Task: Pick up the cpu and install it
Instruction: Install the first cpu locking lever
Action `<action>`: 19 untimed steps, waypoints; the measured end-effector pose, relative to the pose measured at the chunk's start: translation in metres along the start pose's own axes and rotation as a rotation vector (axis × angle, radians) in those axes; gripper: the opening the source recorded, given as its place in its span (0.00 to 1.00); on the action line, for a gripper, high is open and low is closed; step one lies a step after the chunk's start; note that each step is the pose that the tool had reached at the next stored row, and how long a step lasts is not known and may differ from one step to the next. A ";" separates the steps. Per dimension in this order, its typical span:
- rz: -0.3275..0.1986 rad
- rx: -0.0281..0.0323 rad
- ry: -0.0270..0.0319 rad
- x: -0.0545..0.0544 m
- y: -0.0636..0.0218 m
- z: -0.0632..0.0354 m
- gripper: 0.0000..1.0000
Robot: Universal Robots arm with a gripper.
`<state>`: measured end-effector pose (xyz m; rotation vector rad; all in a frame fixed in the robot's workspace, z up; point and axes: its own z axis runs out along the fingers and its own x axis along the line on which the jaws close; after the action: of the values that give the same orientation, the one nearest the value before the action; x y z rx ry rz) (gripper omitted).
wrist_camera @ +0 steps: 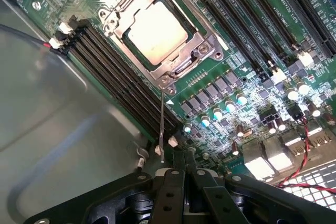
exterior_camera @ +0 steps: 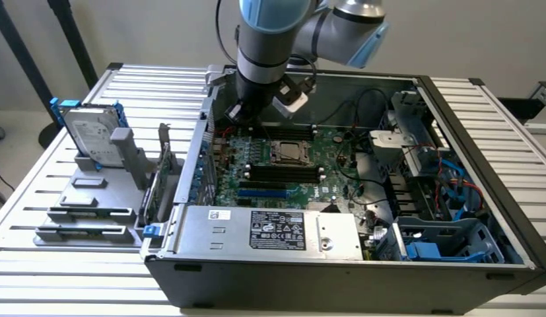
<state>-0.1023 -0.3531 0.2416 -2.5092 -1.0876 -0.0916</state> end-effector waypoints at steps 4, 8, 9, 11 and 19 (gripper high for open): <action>0.027 -0.0093 0.0127 0.001 -0.0006 0.0004 0.11; 0.047 -0.0178 0.0238 0.001 -0.0013 0.0008 0.11; 0.053 -0.0200 0.0267 0.001 -0.0014 0.0008 0.11; 0.063 -0.0248 0.0330 0.002 -0.0015 0.0010 0.11; 0.104 -0.0419 0.0554 0.003 -0.0017 0.0013 0.11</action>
<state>-0.1018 -0.3498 0.2416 -2.5794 -0.9411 -0.1551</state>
